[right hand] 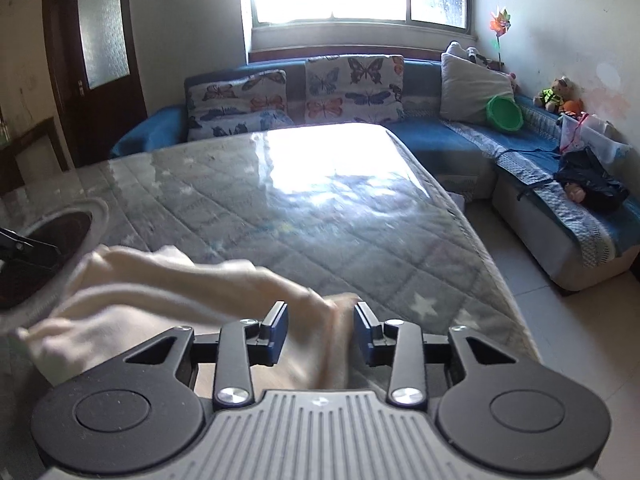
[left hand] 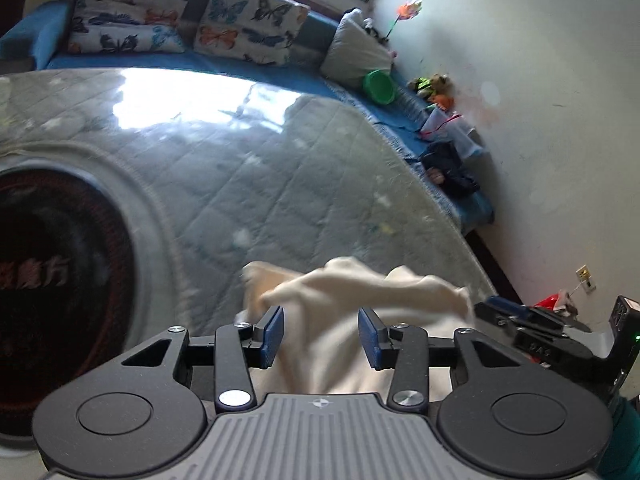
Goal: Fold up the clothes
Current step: 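Lower the sweatshirt onto the table and open both grippers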
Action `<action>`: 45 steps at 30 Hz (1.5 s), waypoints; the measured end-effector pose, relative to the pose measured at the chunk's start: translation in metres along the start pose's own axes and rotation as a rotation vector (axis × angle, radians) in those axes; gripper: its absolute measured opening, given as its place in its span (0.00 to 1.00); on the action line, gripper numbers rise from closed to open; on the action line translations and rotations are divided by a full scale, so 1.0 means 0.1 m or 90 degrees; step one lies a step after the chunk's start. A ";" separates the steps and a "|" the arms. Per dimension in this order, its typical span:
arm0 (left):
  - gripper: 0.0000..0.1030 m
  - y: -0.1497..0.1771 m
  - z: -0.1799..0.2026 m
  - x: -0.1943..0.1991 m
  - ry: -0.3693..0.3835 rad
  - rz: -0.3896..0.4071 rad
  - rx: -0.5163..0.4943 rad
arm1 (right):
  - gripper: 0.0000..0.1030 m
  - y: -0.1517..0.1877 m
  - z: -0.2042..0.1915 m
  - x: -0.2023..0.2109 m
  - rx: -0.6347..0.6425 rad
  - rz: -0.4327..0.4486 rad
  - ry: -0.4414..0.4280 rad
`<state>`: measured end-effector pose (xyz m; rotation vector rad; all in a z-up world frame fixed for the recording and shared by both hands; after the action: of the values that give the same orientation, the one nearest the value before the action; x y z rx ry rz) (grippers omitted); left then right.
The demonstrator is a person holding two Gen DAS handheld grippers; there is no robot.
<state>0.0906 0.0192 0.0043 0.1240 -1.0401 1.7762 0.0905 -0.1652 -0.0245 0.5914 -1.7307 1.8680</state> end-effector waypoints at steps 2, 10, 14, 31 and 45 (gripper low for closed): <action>0.37 -0.04 0.05 -0.10 0.008 0.001 -0.006 | 0.43 -0.05 -0.10 -0.05 0.001 0.003 -0.013; 0.36 -0.10 0.10 -0.54 0.015 -0.013 -0.019 | 0.49 -0.18 -0.48 -0.29 0.026 0.005 -0.037; 0.36 -0.11 0.07 -0.67 0.002 -0.021 -0.027 | 0.51 -0.17 -0.56 -0.42 0.036 -0.005 -0.027; 0.38 -0.09 0.16 -0.71 -0.019 -0.008 -0.082 | 0.62 -0.20 -0.64 -0.44 0.045 0.001 -0.029; 0.36 -0.07 0.07 -0.84 -0.055 -0.014 -0.098 | 0.65 -0.21 -0.60 -0.40 0.053 0.009 -0.013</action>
<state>0.1328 -0.0454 -0.0307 0.1172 -1.2294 1.6769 0.1368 -0.1074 -0.0390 0.6336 -1.6799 1.9580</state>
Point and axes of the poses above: each gripper's, at about its wrist camera, not at the fingertips, and x roughly against the way its jaws point, z to its right, y to its underside, the point moved 4 cm from there along -x, roughly the way its jaws point, and after that the axes turned 15 degrees about y, right-handed, at the moved point
